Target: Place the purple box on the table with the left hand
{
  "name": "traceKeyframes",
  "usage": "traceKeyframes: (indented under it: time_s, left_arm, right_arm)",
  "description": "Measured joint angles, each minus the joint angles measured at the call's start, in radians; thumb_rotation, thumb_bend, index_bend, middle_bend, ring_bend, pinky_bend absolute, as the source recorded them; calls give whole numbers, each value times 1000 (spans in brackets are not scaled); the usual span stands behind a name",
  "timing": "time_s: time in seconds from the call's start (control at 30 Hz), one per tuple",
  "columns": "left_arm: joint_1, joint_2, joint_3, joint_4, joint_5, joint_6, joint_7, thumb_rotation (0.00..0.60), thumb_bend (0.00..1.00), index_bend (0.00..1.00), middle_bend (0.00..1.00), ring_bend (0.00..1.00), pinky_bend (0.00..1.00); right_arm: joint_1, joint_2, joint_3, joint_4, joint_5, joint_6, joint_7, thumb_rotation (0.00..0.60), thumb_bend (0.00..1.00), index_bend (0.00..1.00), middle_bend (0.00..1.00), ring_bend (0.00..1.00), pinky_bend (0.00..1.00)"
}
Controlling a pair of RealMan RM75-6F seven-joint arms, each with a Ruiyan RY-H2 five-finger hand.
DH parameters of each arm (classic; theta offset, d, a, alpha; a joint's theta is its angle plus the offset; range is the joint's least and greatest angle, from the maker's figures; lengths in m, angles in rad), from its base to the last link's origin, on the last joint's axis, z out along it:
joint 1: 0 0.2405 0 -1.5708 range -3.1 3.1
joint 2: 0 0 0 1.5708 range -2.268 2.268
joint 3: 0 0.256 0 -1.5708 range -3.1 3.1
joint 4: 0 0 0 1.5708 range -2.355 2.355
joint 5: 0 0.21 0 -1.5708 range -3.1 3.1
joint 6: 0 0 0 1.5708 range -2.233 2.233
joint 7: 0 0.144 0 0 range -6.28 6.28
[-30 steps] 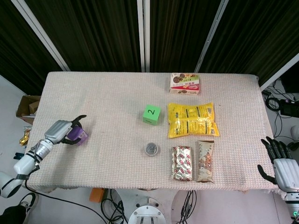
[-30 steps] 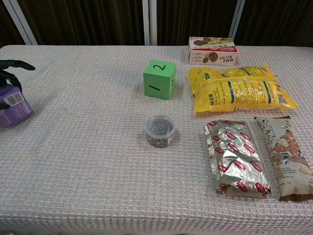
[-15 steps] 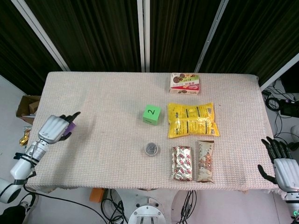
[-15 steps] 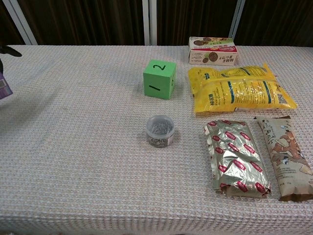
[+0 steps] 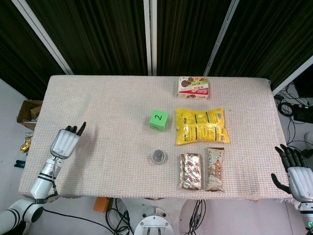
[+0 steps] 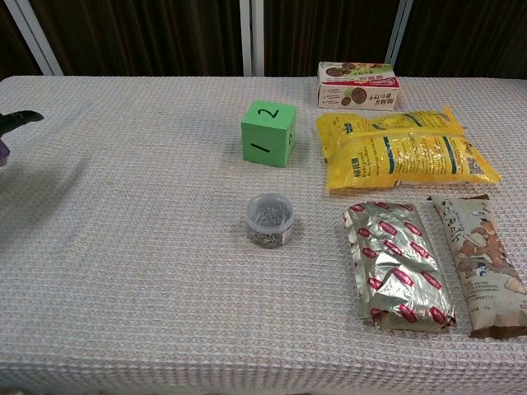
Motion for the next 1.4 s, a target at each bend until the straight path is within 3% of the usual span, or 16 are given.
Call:
traceKeyframes:
  time_s: [0.1, 0.2, 0.3, 0.47, 0.6, 0.73, 0.9, 1.0, 1.2, 1.33, 1.4]
  left_arm:
    - [1, -9, 2, 11, 17, 10, -2, 600, 380, 78, 366, 574, 915]
    - [2, -9, 4, 5, 19, 4, -26, 600, 222, 56, 279, 457, 838]
    - [1, -2, 6, -12, 19, -9, -74, 600, 132, 51, 235, 414, 824]
    - [0, 8, 10, -38, 24, -27, -163, 600, 103, 37, 171, 305, 824]
    - [-1, 25, 13, -73, 32, -35, -232, 599, 76, 37, 168, 286, 824]
    - [3, 55, 18, -127, 50, -27, -285, 481, 28, 37, 167, 286, 804]
    - [22, 99, 18, -203, 59, 9, -316, 439, 18, 37, 167, 284, 730]
    - [43, 132, 12, -247, 58, 48, -360, 408, 18, 38, 167, 253, 633]
    - [118, 206, -2, -285, 60, 186, -535, 204, 18, 39, 68, 67, 257]
    - [208, 281, 23, -286, 62, 270, -634, 108, 25, 41, 19, 31, 186]
    - [256, 326, 48, -291, 54, 277, -658, 98, 26, 41, 12, 28, 185]
  right_arm:
    - [2, -4, 0, 6, 2, -5, 4, 600, 278, 0, 0, 0, 0]
    - [2, -5, 0, 9, 4, -7, 5, 600, 278, 0, 0, 0, 0]
    - [1, -4, 1, 9, 7, -7, 6, 600, 277, 0, 0, 0, 0]
    - [-2, -1, 2, 9, 11, -5, 8, 600, 277, 0, 0, 0, 0]
    - [-3, 2, 3, 7, 14, -4, 11, 600, 277, 0, 0, 0, 0]
    - [-3, 2, 4, 8, 16, -7, 11, 600, 278, 0, 0, 0, 0]
    - [-1, -1, 6, 10, 17, -8, 11, 600, 278, 0, 0, 0, 0]
    - [-3, -3, 9, 13, 13, 5, 16, 600, 277, 0, 0, 0, 0]
    - [-13, -32, 23, 70, -14, 82, 6, 600, 232, 0, 0, 0, 0]
    - [-19, -61, 28, 132, -24, 104, -45, 600, 218, 0, 0, 0, 0]
    - [-22, -75, 28, 158, -23, 103, -69, 600, 214, 0, 0, 0, 0]
